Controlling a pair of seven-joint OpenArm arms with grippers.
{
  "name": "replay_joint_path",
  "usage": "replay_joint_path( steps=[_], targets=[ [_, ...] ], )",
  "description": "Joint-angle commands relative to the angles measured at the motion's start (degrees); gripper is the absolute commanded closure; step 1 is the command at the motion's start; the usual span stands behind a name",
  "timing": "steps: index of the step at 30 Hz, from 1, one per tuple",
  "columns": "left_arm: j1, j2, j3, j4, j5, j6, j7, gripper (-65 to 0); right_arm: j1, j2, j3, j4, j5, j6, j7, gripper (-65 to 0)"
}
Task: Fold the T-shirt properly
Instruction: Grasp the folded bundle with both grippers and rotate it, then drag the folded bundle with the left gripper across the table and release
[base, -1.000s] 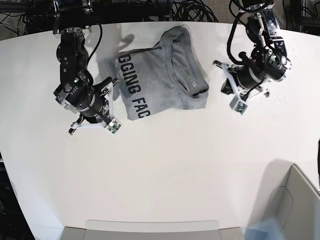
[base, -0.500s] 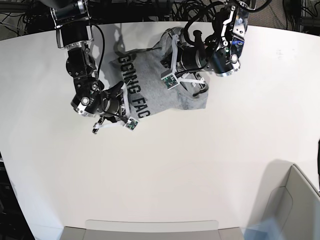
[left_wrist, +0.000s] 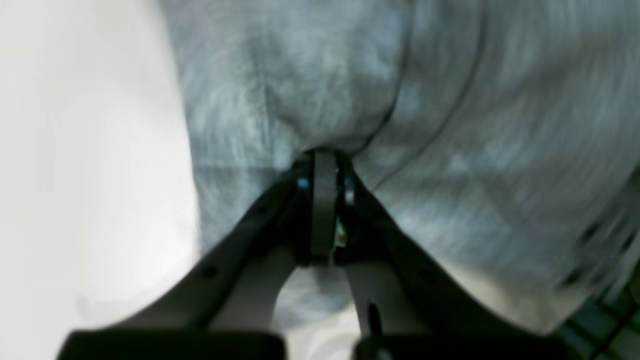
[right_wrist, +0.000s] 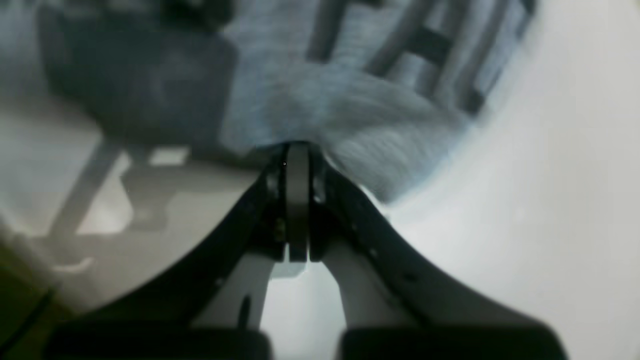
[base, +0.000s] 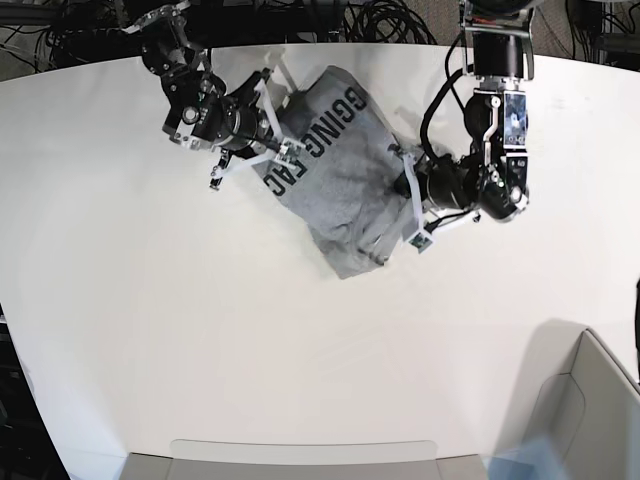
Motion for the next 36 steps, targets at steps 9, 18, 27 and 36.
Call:
replay_joint_path(
  steps=[9,18,27,36],
  targets=[
    [-11.9,3.0,0.0,-8.2,-0.8,-0.1,-0.8,0.0,-2.7,-7.0,-6.3,3.1,1.0,0.0,1.1,0.0],
    [-6.3,3.5,-4.7,6.2,-1.1,-0.1,-0.8,0.0,-4.8,-8.2,22.7,12.5,1.4,0.2,1.3,0.0],
    [17.8,8.2,2.3,18.8,-0.6,-0.1,-24.1,0.0,-6.6,-7.5,42.3,12.2,1.4,0.6,1.4,0.0],
    [21.1,8.2,3.3,3.8,-0.6,10.3,-48.9,0.0,-7.6,-7.3,41.5,11.8,1.4,0.6,1.4,0.0]
  ],
)
